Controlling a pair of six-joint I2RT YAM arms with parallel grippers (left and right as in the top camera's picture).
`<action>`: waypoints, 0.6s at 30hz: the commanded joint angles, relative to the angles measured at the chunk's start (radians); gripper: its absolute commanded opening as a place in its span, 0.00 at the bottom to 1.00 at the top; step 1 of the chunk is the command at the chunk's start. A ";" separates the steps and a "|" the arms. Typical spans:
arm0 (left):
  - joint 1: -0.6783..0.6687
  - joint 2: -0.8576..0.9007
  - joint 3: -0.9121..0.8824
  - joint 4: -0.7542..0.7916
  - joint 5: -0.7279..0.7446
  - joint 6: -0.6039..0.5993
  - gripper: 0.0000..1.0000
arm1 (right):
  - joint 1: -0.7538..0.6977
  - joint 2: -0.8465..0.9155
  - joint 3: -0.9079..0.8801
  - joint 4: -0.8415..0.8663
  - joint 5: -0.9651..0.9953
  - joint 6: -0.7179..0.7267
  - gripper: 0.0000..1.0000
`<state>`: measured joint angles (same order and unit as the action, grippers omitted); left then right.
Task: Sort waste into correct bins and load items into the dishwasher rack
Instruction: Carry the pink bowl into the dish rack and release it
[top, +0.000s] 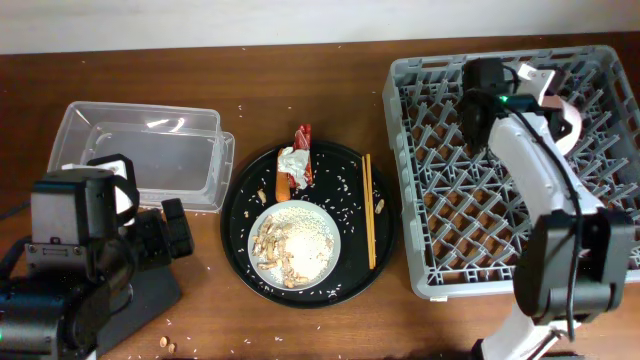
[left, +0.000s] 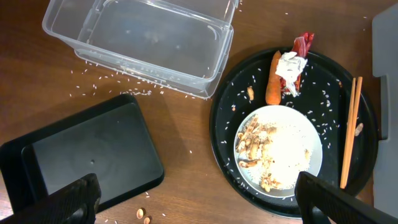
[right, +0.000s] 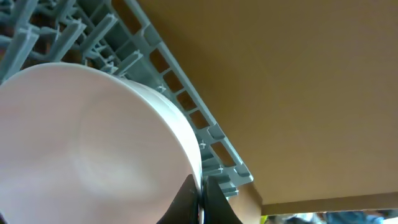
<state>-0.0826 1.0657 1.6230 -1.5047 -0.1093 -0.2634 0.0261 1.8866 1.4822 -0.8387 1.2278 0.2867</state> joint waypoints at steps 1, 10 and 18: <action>0.002 -0.005 0.003 0.000 -0.011 -0.013 0.99 | 0.058 0.038 -0.003 0.033 0.065 -0.069 0.04; 0.002 -0.005 0.003 0.000 -0.011 -0.013 0.99 | 0.211 0.075 -0.003 0.048 0.067 -0.099 0.04; 0.002 -0.005 0.003 0.000 -0.011 -0.013 0.99 | 0.303 0.083 -0.003 0.027 0.068 -0.099 0.45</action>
<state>-0.0826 1.0657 1.6230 -1.5047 -0.1097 -0.2634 0.2810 1.9594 1.4815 -0.7994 1.2854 0.1814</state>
